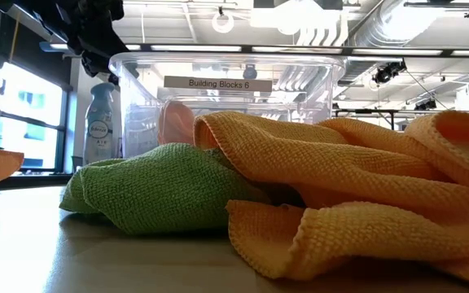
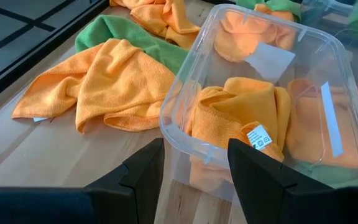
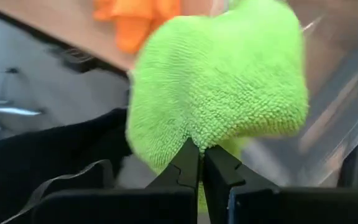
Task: Sort microfiber towel by color & place in baskets
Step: Put the green towel into the bottom transparent bin
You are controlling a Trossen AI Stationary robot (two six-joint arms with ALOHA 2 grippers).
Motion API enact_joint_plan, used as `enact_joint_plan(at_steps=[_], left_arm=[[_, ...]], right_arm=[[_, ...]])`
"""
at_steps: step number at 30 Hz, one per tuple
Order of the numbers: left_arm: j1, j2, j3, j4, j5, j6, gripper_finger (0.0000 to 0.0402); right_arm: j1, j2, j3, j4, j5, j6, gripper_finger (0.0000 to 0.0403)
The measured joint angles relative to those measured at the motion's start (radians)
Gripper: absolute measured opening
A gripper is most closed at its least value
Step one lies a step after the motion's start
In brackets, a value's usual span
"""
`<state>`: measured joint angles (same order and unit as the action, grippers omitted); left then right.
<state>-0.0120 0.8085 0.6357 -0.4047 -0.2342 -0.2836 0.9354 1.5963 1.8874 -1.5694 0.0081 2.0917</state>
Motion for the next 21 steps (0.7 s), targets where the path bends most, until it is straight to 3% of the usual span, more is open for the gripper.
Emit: enact_joint_plan(at_steps=[4, 7, 21], left_arm=[[0.0, 0.0, 0.0, 0.0, 0.0, -0.001, 0.0168], [0.0, 0.0, 0.0, 0.0, 0.0, -0.002, 0.0168], [0.0, 0.0, 0.0, 0.007, 0.016, -0.001, 0.0168]], right_arm=[[-0.028, -0.002, -0.154, -0.003, -0.176, -0.117, 0.0], [-0.038, -0.002, -0.24, -0.003, -0.239, -0.204, 0.0], [-0.038, -0.002, -0.412, 0.025, -0.162, -0.957, 0.0]])
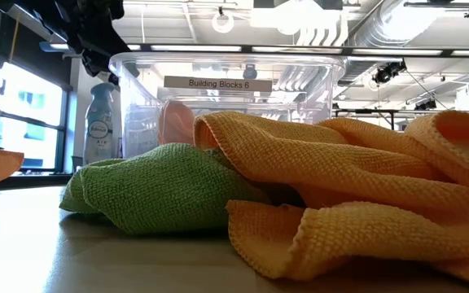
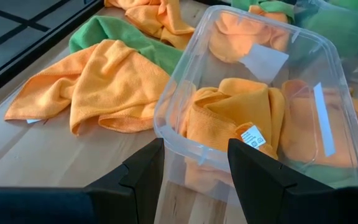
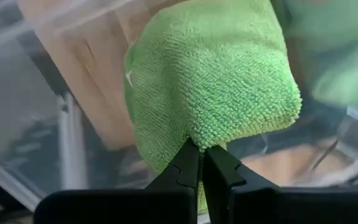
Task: Sort microfiber towel by color & place in baskets
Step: Put the green towel into the bottom transparent bin
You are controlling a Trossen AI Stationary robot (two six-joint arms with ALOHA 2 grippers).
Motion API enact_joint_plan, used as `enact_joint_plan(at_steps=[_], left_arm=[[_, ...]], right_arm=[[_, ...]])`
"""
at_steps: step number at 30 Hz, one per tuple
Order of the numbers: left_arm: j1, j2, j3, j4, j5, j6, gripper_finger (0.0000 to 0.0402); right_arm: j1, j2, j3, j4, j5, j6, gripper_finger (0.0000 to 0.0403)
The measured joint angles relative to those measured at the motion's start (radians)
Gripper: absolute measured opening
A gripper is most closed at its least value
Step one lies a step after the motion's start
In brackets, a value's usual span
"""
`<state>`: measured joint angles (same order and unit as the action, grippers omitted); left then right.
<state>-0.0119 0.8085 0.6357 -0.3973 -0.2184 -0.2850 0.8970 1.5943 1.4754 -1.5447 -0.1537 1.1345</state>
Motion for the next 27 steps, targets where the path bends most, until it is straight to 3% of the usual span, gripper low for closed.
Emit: enact_joint_plan(at_steps=[7, 11, 27], left_arm=[[0.0, 0.0, 0.0, 0.0, -0.001, 0.052, 0.0168], [0.0, 0.0, 0.0, 0.0, -0.002, 0.053, 0.0168], [0.0, 0.0, 0.0, -0.001, -0.013, 0.054, 0.0168]], right_arm=[[0.032, -0.001, -0.139, 0.22, 0.117, -0.129, 0.0], [0.071, -0.001, -0.239, 0.359, 0.11, -0.172, 0.0], [0.179, -0.001, -0.439, 0.478, 0.187, -0.171, 0.0]])
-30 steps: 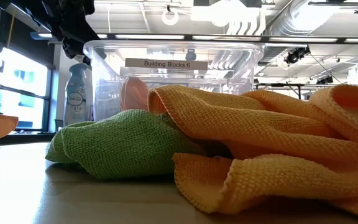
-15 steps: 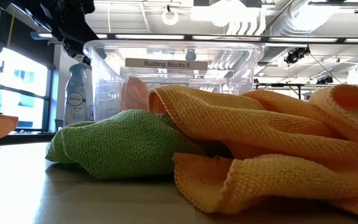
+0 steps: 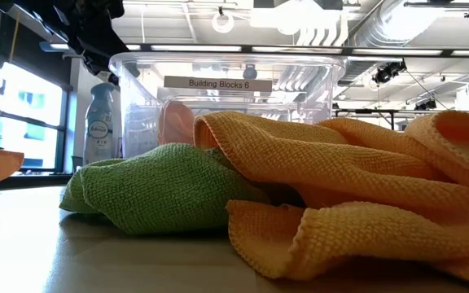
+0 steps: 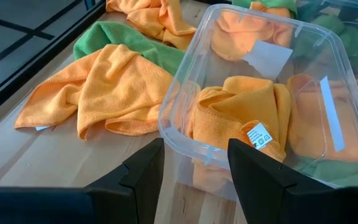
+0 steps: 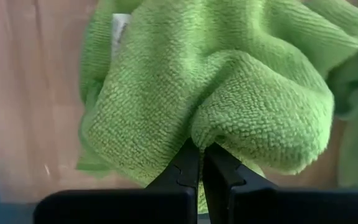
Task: Sort microfiber towel by color & place in baskets
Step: Put the green towel into the bottom transparent bin, then put the orange towel into the top transparent bin
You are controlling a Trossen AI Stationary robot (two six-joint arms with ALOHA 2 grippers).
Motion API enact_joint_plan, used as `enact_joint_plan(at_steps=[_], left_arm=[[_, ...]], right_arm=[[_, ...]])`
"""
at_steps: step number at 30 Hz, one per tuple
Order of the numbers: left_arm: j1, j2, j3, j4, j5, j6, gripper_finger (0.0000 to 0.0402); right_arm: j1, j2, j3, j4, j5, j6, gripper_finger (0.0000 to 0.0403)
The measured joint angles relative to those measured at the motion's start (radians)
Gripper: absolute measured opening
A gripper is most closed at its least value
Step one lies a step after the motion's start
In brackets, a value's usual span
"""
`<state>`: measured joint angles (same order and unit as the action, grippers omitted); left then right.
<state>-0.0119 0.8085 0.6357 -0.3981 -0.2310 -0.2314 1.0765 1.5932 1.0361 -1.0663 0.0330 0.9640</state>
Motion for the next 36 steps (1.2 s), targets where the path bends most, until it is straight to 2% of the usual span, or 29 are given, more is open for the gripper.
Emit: enact_joint_plan(at_steps=[6, 14, 20, 28, 31, 36], left_arm=[[0.0, 0.0, 0.0, 0.0, 0.0, 0.0, 0.0168], [0.0, 0.0, 0.0, 0.0, -0.018, -0.018, 0.0168], [0.0, 0.0, 0.0, 0.0, -0.019, -0.026, 0.0168], [0.0, 0.0, 0.0, 0.0, -0.019, -0.066, 0.0168], [0.0, 0.0, 0.0, 0.0, -0.019, -0.081, 0.0168], [0.0, 0.0, 0.0, 0.0, -0.019, -0.096, 0.0168]], right_arm=[[0.016, -0.003, 0.024, 0.005, 0.001, 0.0, 0.0013], [0.024, -0.051, 0.087, -0.048, 0.031, 0.033, 0.0082], [0.024, -0.101, 0.127, -0.132, 0.014, 0.084, 0.0127], [0.024, -0.183, 0.217, -0.234, 0.022, 0.263, 0.0133], [0.024, -0.216, 0.245, -0.268, 0.116, 0.339, 0.0123], [0.023, -0.267, 0.255, -0.276, 0.406, 0.459, 0.008]])
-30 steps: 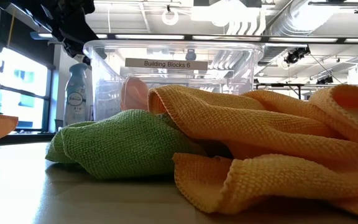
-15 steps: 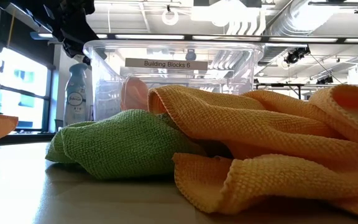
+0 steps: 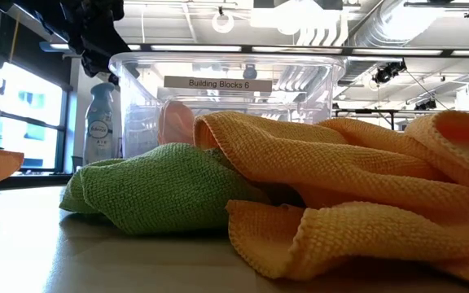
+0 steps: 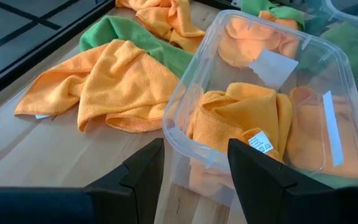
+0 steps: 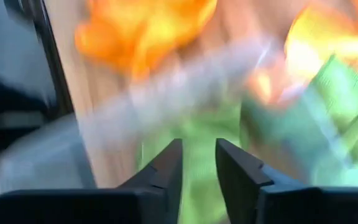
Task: Sort microfiber towel by color & place in baskets
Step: Put the orange towel into the top transparent bin
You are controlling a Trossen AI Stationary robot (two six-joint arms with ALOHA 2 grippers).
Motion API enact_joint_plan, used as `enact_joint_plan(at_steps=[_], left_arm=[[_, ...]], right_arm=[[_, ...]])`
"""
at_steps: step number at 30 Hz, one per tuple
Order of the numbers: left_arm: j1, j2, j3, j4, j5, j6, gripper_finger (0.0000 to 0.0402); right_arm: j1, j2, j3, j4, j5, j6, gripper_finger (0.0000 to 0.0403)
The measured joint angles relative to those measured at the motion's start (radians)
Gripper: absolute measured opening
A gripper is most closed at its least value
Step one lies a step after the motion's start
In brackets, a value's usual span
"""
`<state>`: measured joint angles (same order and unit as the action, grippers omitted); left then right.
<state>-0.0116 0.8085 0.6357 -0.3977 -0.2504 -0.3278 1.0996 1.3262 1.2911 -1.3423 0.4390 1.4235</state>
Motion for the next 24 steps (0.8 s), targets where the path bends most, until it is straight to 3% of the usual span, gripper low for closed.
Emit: enact_joint_plan(at_steps=[6, 10, 12, 18, 21, 24], left_arm=[[0.0, 0.0, 0.0, 0.0, 0.001, -0.062, 0.0168], [0.0, 0.0, 0.0, 0.0, 0.001, -0.063, 0.0168], [0.0, 0.0, 0.0, 0.0, 0.001, -0.063, 0.0168], [0.0, 0.0, 0.0, 0.0, 0.0, -0.063, 0.0168], [0.0, 0.0, 0.0, 0.0, -0.005, -0.063, 0.0168], [0.0, 0.0, 0.0, 0.0, -0.006, -0.049, 0.0168]], right_arm=[[-0.026, -0.03, 0.0, 0.022, 0.329, 0.015, 0.0008], [-0.102, -0.03, -0.008, 0.029, 0.555, 0.094, 0.001], [-0.163, -0.03, -0.018, 0.029, 0.606, 0.164, 0.0008], [-0.409, -0.03, -0.075, 0.088, 0.442, 0.246, 0.0002], [-0.524, -0.03, -0.108, 0.165, 0.338, 0.182, 0.0001], [-0.623, -0.029, -0.122, 0.231, 0.298, 0.093, 0.0]])
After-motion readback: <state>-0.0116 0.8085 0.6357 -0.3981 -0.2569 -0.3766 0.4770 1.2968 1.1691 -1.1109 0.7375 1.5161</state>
